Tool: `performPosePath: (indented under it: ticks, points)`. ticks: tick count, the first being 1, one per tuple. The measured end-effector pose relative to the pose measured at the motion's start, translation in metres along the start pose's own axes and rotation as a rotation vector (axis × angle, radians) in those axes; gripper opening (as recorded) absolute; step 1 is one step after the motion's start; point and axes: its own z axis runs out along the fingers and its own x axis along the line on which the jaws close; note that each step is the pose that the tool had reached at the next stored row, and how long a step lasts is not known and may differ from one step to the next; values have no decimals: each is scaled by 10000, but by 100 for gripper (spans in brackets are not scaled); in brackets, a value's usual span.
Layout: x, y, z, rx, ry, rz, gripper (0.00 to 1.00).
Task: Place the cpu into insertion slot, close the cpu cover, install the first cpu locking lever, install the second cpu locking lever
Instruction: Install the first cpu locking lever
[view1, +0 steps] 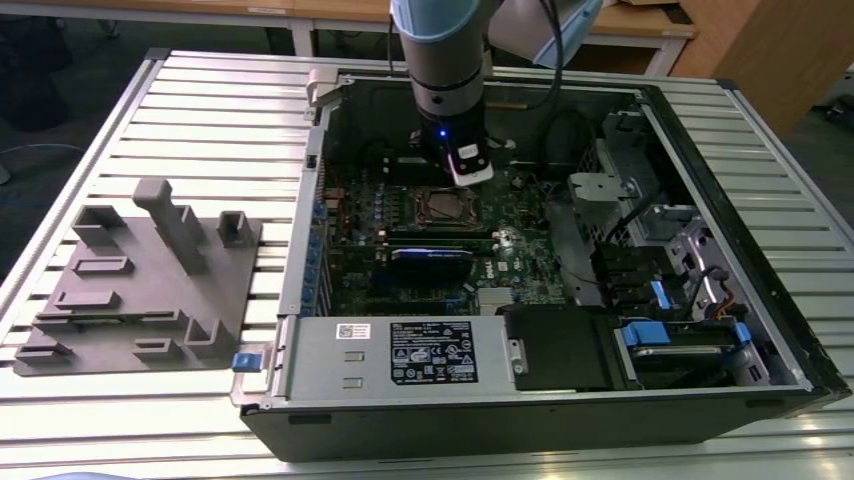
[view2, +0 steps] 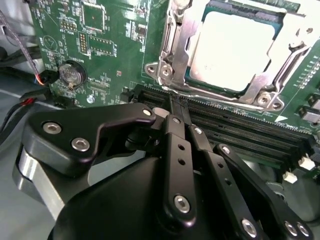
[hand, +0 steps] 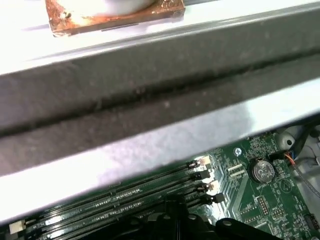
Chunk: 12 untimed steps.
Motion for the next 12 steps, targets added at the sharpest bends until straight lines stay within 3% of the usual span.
performPosePath:
  ticks: [8, 10, 12]
  points:
    - [-14, 26, -89, 20, 7, 23, 11]
    - [-17, 32, -108, 70, -22, 56, 11]
    - [-19, 36, -121, 173, -72, 94, 11]
